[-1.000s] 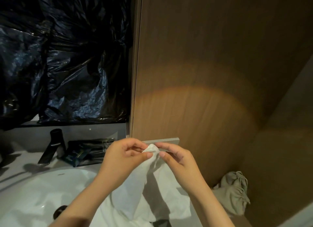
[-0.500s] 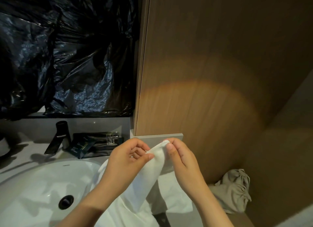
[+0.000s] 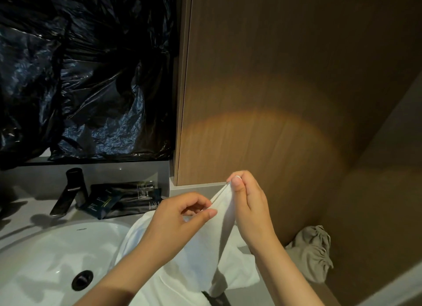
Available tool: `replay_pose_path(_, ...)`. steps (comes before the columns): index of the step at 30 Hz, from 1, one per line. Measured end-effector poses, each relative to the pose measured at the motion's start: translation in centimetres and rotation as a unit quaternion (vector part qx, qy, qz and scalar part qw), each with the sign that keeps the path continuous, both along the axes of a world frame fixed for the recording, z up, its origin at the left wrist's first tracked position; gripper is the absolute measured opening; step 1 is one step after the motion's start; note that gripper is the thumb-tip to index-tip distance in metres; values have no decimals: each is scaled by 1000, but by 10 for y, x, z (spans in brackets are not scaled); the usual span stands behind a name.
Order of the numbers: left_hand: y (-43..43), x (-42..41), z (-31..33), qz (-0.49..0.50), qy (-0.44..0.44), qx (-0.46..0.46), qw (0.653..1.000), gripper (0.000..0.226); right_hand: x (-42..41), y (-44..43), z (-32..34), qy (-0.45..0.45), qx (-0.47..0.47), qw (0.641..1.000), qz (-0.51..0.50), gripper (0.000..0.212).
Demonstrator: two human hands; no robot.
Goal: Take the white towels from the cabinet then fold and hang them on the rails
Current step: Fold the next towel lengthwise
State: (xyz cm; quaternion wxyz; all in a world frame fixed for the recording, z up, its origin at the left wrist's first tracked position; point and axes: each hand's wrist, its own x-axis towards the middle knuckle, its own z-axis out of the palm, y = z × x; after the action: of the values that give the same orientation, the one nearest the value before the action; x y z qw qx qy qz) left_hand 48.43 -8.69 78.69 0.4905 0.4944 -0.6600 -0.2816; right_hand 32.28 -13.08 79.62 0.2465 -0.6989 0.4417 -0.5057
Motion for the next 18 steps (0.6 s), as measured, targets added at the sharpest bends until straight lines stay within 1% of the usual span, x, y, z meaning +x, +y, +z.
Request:
replay_pose_path(1,-2,1,0,-10,-7,7,1000,3,-2,-4,3,-4,-9,1000,-3,30)
replay_pose_path(5,-17,9,-5,-33,-50,31,998,13,-11,-18,27,3,-53,998,-14,30)
replay_pose_path(11,-36,18,-21,-38,-136,41,989,7,-37,-46,74,26,-126,989,-77,26)
replay_pose_path(15,-43,17,-32,-48,-177,31,982,14,-53,-58,103,28,-127,984,-123,23)
replay_pose_path(17,-44,15,-36,-61,-192,37,979,7,-60,-62,114,30,-133,980,-144,23)
replay_pose_path(18,-45,15,-38,-60,-197,39,978,11,-64,-64,119,32,-135,978,-153,23)
